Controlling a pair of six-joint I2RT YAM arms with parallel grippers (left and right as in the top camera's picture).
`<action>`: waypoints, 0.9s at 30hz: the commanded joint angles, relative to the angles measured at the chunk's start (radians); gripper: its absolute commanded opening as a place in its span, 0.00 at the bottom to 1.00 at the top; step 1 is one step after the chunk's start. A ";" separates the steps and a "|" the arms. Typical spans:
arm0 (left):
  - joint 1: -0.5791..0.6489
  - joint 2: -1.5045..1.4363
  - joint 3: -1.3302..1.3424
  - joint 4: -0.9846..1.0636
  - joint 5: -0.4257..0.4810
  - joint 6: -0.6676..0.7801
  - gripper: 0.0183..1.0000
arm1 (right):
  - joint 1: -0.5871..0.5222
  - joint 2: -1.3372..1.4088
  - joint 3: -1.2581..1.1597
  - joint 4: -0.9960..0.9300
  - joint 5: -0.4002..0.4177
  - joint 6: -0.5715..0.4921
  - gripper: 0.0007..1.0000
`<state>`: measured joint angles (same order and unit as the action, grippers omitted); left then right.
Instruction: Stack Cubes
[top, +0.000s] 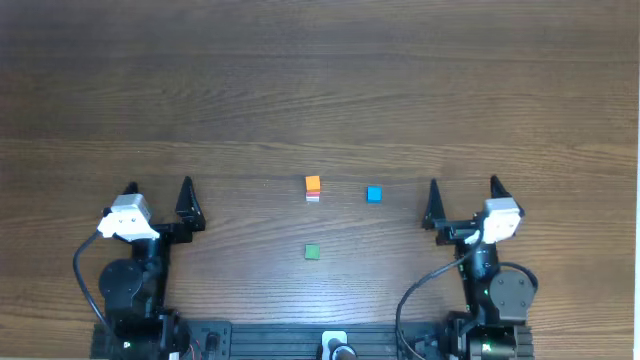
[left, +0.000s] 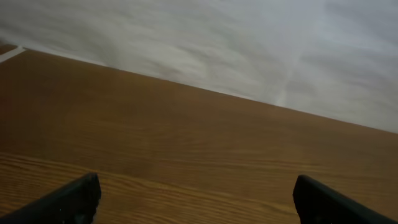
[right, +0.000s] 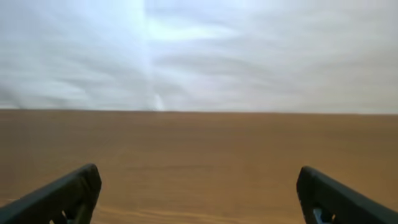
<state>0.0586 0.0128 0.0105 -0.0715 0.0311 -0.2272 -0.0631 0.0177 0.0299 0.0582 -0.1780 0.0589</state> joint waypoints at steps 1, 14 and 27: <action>0.005 -0.007 -0.005 -0.003 0.013 0.014 1.00 | -0.002 0.035 0.044 0.003 -0.167 0.077 0.99; 0.005 -0.007 -0.005 -0.003 0.013 0.014 1.00 | 0.063 0.750 0.691 -0.447 -0.394 0.084 0.99; 0.005 -0.007 -0.005 -0.003 0.013 0.014 1.00 | 0.635 1.217 1.000 -0.833 -0.034 0.320 0.99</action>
<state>0.0586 0.0109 0.0105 -0.0715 0.0315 -0.2272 0.4603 1.1717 0.9958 -0.7391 -0.3710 0.2451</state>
